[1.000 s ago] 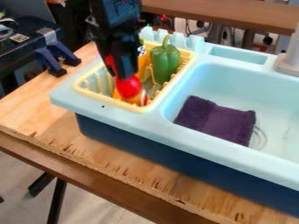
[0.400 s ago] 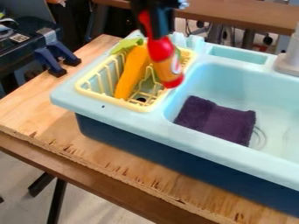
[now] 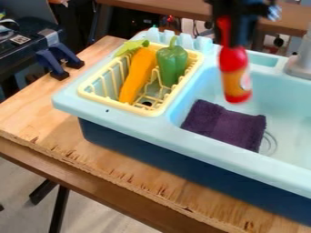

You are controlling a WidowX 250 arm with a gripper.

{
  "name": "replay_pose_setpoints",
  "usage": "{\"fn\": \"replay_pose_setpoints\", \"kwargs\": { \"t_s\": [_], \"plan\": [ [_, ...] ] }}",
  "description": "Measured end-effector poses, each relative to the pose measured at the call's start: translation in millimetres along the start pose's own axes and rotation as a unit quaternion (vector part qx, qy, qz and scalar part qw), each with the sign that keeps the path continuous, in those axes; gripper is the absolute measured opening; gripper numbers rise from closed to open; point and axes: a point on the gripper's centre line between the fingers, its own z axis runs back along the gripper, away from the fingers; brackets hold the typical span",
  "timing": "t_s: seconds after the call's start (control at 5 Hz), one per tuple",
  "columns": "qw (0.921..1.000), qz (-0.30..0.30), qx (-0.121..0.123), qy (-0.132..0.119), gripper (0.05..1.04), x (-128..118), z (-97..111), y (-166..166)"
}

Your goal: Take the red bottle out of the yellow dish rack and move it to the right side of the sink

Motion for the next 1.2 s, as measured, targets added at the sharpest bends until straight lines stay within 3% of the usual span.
{"fn": "replay_pose_setpoints", "kwargs": {
  "t_s": [0.2, 0.4, 0.6, 0.8, 1.0, 1.2],
  "plan": [
    [0.9989, -0.037, -0.005, 0.027, 0.360, 17, -20, -27],
    [0.9981, -0.057, 0.003, 0.025, 0.360, 24, -33, -45],
    [0.9955, -0.078, 0.008, 0.054, 0.359, 24, -53, -61],
    [0.9937, -0.087, -0.005, 0.070, 0.360, 28, -73, -68],
    [0.9930, -0.096, -0.005, 0.069, 0.427, 38, -77, -74],
    [0.9922, -0.104, -0.023, 0.065, 0.747, 40, -88, -82]
  ]
}}
